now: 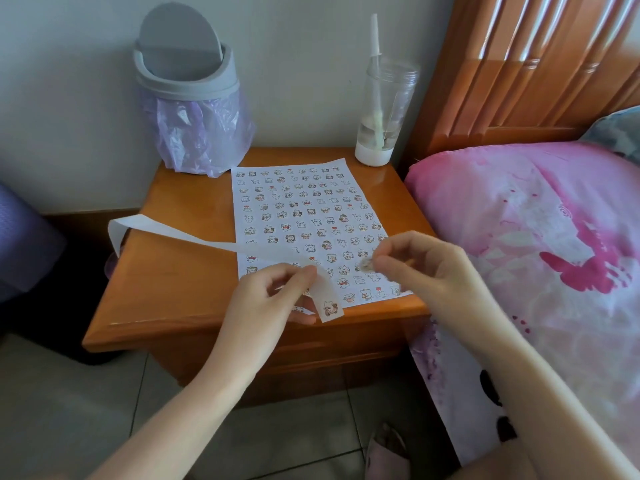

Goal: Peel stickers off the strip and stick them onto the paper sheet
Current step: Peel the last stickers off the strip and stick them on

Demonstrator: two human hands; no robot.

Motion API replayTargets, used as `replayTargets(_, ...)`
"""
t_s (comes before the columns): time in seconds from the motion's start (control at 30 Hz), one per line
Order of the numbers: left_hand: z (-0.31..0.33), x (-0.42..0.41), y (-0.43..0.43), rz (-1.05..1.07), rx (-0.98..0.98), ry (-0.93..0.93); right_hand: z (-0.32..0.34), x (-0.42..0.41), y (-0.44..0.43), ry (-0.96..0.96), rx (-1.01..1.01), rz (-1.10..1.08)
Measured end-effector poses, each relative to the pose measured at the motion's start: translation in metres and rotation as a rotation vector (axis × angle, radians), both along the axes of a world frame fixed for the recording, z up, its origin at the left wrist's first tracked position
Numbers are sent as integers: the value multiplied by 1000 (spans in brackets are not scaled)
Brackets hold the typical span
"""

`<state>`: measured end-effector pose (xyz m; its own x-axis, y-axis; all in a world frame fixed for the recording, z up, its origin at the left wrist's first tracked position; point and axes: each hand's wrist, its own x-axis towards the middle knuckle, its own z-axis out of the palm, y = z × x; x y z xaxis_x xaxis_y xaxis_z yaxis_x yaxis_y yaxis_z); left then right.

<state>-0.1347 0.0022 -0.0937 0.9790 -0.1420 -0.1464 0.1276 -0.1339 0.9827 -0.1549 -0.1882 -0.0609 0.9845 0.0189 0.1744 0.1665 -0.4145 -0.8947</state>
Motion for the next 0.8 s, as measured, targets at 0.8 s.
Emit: replayTargets(0.8, -10, 3, 1, -73, 229, -141, -18, 17, -57, 324, -246, -73)
